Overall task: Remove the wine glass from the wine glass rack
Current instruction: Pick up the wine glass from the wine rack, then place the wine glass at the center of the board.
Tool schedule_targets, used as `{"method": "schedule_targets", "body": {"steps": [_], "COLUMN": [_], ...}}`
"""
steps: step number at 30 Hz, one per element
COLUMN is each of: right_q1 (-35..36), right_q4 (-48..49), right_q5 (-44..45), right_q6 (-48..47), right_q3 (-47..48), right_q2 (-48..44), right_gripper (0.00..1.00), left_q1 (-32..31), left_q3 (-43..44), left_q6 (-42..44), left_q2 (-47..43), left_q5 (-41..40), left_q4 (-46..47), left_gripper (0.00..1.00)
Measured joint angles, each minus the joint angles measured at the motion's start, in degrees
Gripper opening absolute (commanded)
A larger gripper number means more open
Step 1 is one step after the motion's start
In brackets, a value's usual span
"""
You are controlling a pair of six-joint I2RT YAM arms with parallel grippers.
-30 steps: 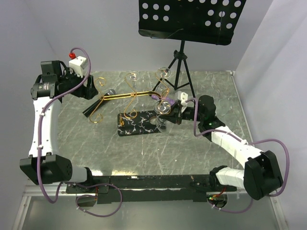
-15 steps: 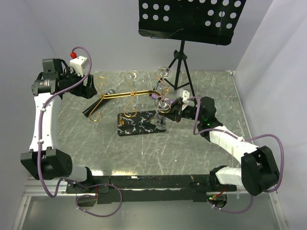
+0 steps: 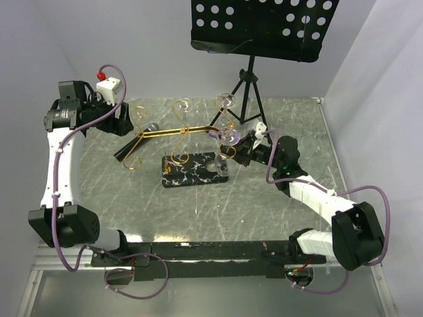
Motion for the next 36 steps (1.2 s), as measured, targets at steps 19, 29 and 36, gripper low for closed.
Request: {"method": "schedule_targets", "body": {"steps": [19, 29, 36], "right_q1": [-3.78, -7.10, -11.30], "right_q4": [-23.56, -54.80, -70.86], "right_q5": [14.86, 21.38, 9.57], "right_q6": [3.72, 7.87, 8.09], "right_q3": [0.81, 20.79, 35.65], "right_q2": [-13.66, -15.72, -7.85], "right_gripper": [0.00, 0.00, 0.00], "left_q1": [0.04, -5.68, -26.45], "left_q3": [-3.17, -6.58, -9.75], "left_q6": [-2.21, 1.53, 15.39], "left_q2": [-2.10, -13.27, -17.07], "left_q5": [-0.22, 1.77, 1.40], "left_q4": [10.03, 27.34, 31.43], "left_gripper": [0.90, 0.90, 0.90]}}
